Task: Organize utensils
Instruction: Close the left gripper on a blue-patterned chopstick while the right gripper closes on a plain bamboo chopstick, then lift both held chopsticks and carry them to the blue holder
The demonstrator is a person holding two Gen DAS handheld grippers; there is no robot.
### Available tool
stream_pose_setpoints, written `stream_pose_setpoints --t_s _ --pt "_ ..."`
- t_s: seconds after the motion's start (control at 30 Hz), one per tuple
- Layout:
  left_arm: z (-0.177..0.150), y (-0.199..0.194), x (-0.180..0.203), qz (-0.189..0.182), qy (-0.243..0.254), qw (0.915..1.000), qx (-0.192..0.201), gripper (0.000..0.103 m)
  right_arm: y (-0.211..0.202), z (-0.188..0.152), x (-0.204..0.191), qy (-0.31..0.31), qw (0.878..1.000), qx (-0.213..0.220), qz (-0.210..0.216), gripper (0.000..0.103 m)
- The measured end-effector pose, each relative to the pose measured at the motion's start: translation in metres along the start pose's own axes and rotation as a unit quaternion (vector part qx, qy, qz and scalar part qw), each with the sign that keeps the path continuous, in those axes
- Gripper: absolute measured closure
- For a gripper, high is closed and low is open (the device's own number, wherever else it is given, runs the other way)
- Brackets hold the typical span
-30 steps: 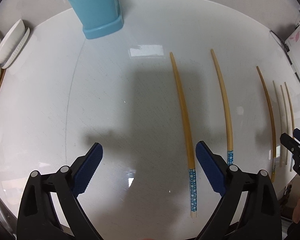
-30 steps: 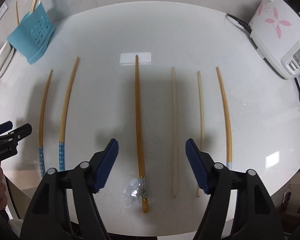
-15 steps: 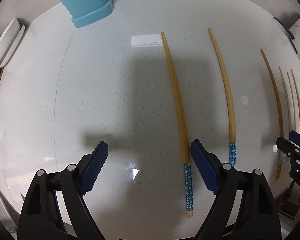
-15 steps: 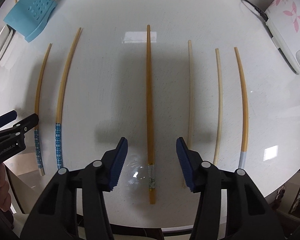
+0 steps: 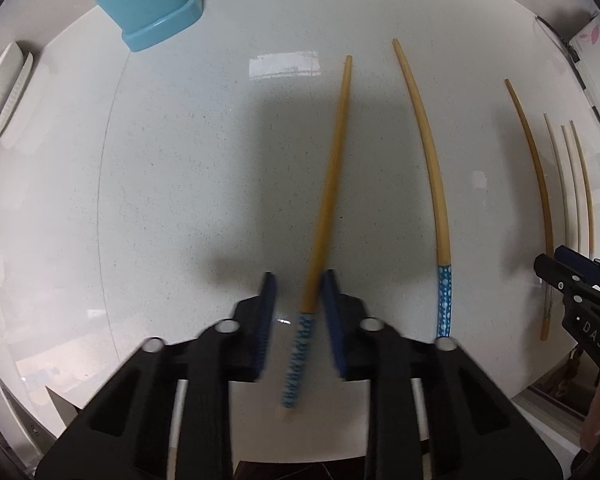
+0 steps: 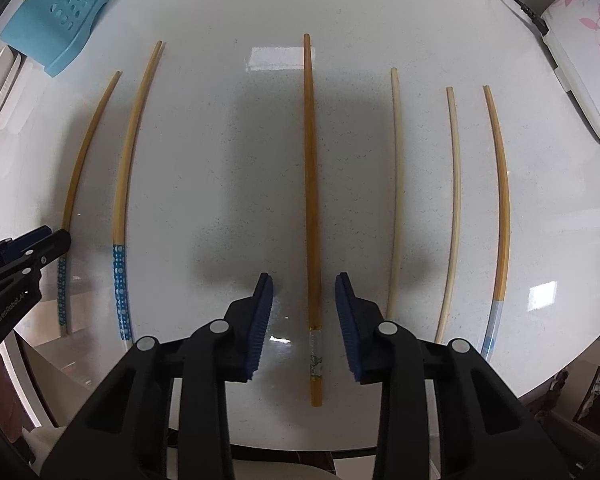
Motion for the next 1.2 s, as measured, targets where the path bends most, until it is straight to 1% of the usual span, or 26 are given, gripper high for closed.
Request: stream_pose_setpoints --t_s 0.07,0.1,0.13,0.27,0.53,0.57,0.63,0.77,0.87,0.9,1.0,1.17,1.2 --pt "0.001 0.0 0.002 0.004 0.004 1.0 -0.004 0.096 -0.001 0.001 -0.003 0.003 1.0 -0.005 0.0 0.079" --pt "-0.002 -0.002 0.007 0.004 0.006 1.0 -0.005 0.096 -0.002 0.003 -0.004 0.003 1.0 -0.009 0.0 0.093" --pt "-0.002 -0.002 0.007 0.004 0.006 1.0 -0.006 0.096 -0.003 0.006 -0.005 0.004 1.0 -0.014 0.002 0.097" --pt "0.0 -0.003 0.003 -0.003 0.005 0.9999 -0.008 0.096 -0.004 0.009 -0.011 0.004 1.0 -0.015 -0.006 0.097" --pt "0.0 -0.013 -0.012 -0.012 0.007 0.9999 0.008 0.096 -0.013 0.015 -0.022 0.008 1.0 -0.003 -0.002 0.097" --pt "-0.016 -0.02 -0.007 -0.013 0.006 0.9998 0.011 0.096 -0.016 0.016 -0.024 0.01 1.0 0.0 0.0 0.097" --pt "-0.02 -0.029 -0.006 -0.015 0.004 0.9997 0.016 0.096 -0.021 0.017 -0.027 0.011 1.0 0.006 0.003 0.097" --pt "-0.018 -0.038 -0.011 -0.021 0.005 0.9994 0.028 0.096 -0.032 0.022 -0.028 0.012 1.0 0.021 0.011 0.097" --pt "-0.012 -0.045 -0.015 -0.029 0.004 0.9986 0.043 0.096 -0.042 0.024 -0.033 0.013 0.999 0.034 0.013 0.097" --pt "-0.02 -0.051 -0.023 -0.035 0.004 0.9981 0.051 0.096 -0.046 0.026 -0.035 0.013 0.999 0.039 0.016 0.097" --pt "-0.02 -0.064 -0.028 -0.045 -0.001 0.9961 0.076 0.096 -0.058 0.03 -0.04 0.015 0.998 0.057 0.015 0.097" --pt "-0.019 -0.083 -0.034 -0.05 -0.003 0.9931 0.106 0.096 -0.082 0.034 -0.05 0.01 0.996 0.089 0.018 0.097" --pt "-0.015 -0.086 -0.04 -0.051 -0.002 0.9922 0.114 0.096 -0.086 0.031 -0.046 0.009 0.995 0.095 0.019 0.097"
Point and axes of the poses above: each gripper's, at about its wrist camera, not at the fingertips, and y roughly the way its jaws point, x to its right, z to its top, the point moved 4 cm from there along y, roughly the way its jaws point, and after that the axes turned 4 degrees about -y, right-handed, at the moved point
